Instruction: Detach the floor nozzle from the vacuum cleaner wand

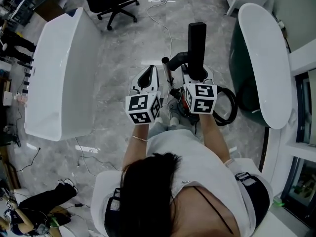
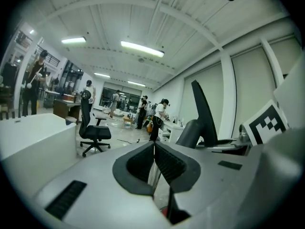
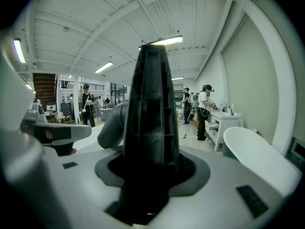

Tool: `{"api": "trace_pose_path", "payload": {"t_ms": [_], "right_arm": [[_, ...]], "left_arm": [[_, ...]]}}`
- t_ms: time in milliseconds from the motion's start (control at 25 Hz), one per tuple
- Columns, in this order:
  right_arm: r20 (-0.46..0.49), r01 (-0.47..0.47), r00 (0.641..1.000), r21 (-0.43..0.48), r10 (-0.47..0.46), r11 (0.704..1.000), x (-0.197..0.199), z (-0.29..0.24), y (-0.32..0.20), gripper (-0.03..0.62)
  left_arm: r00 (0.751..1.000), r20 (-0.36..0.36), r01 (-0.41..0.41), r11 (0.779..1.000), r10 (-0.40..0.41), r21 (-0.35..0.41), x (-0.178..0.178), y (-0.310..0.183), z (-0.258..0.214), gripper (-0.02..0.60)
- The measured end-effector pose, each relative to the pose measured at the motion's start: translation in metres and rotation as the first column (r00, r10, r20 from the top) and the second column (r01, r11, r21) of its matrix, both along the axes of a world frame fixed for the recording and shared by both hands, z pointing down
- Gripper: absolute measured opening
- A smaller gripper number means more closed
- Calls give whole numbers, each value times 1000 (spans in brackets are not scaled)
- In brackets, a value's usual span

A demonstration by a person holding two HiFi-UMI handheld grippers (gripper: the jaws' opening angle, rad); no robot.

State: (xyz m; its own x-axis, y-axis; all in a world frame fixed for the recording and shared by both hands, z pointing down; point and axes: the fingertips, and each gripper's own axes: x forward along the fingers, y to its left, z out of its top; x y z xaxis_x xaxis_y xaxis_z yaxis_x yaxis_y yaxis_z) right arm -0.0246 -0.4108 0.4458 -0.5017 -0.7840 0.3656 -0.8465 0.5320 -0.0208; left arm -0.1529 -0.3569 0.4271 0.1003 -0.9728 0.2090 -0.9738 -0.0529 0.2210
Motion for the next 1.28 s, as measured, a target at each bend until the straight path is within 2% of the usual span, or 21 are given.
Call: {"api": "trace_pose_path", "payload": {"t_ms": [240, 400, 880, 1280], "right_arm": [[5, -27, 1000, -49, 27, 998, 2, 17, 4, 213], [-7, -35, 999, -37, 35, 999, -2, 13, 3, 213], [-3, -76, 997, 16, 76, 997, -8, -3, -6, 213], [-27, -106, 994, 57, 107, 993, -3, -13, -22, 213]], "left_arm": [[999, -43, -19, 999, 18, -33, 5, -3, 8, 3], [998, -56, -29, 998, 25, -63, 9, -5, 12, 3], [998, -43, -54, 997, 52, -45, 25, -24, 0, 3], [998, -15, -57, 998, 57, -23, 21, -40, -10, 3]]}}
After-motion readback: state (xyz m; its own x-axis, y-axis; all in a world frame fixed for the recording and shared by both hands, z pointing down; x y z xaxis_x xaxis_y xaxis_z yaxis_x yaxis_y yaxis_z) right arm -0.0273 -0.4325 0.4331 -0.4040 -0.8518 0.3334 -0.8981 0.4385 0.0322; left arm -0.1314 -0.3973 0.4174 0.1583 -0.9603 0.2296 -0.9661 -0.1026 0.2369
